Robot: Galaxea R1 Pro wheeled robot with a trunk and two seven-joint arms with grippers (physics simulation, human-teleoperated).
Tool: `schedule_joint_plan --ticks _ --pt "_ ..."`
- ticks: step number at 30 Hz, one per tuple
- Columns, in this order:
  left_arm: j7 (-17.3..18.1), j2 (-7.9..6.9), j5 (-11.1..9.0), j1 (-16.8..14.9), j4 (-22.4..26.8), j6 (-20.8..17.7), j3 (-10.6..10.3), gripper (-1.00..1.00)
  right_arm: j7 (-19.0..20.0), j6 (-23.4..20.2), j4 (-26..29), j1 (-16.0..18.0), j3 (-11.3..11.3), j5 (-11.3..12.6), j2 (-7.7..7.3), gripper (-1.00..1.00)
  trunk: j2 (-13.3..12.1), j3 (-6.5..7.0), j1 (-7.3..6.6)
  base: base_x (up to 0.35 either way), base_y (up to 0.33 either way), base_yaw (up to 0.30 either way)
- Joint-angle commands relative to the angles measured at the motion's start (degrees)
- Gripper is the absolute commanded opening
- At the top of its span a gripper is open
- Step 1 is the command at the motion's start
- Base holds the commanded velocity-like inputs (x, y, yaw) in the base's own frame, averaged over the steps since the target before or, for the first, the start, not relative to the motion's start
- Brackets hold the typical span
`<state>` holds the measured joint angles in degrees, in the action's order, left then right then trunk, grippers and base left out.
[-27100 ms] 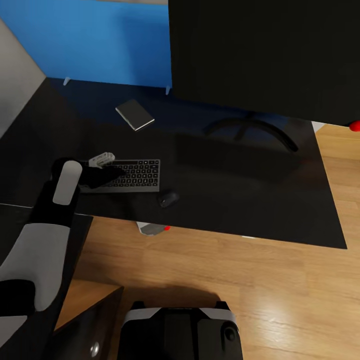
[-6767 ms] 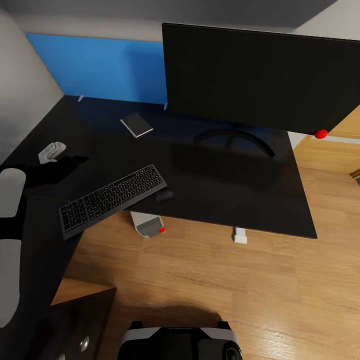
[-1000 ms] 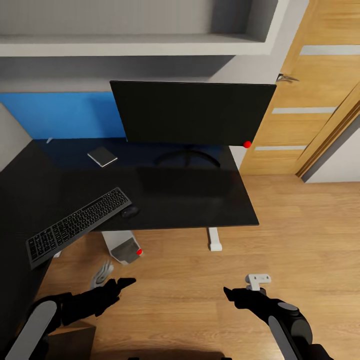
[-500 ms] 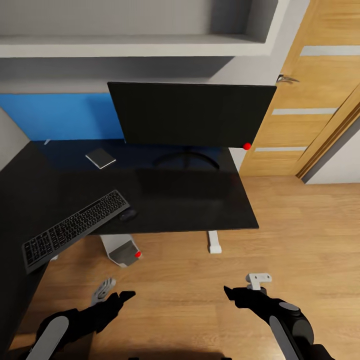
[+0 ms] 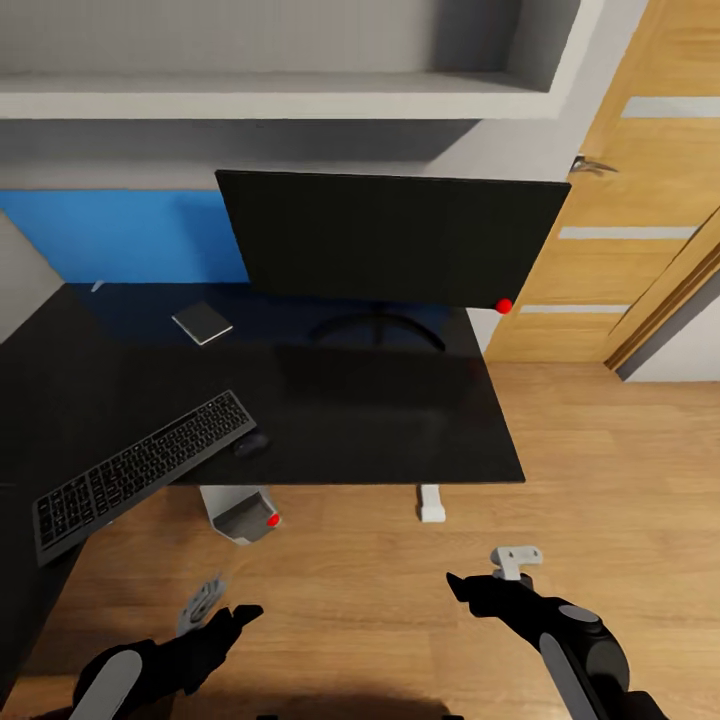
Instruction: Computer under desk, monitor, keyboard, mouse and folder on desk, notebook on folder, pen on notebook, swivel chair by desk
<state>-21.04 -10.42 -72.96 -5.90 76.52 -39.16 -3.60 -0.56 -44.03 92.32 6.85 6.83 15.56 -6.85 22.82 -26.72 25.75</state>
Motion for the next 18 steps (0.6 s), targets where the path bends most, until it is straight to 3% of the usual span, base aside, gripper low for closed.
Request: schedule_joint_plan --ticks 1,4,11,18 --pt "-0.58 -0.04 -0.69 0.04 -0.19 0.07 -0.09 1.0 -0.06 -0.26 0.09 0.02 0.04 0.08 -0.05 1.0 0.1 -0.08 0.03 0.01 -0.006 0.245" --pt "-0.51 0.06 -0.96 0.43 -1.74 0.23 -0.12 1.0 -0.06 -0.3 0.17 0.01 0.07 0.08 0.07 1.0 0.1 0.03 0.03 0.005 -0.003 0.231" --pt "-0.48 2.67 -0.67 0.68 -7.0 3.67 -0.03 1.0 -0.13 -0.52 0.22 0.06 0.26 0.05 0.27 1.0 0.1 0.53 0.03 0.001 -0.001 0.151" --pt "-0.51 3.25 -0.44 0.71 -7.88 5.59 -0.22 1.0 0.07 -4.02 0.23 0.72 0.29 0.08 -0.1 1.0 0.1 1.1 0.03 0.0 0.0 0.081"
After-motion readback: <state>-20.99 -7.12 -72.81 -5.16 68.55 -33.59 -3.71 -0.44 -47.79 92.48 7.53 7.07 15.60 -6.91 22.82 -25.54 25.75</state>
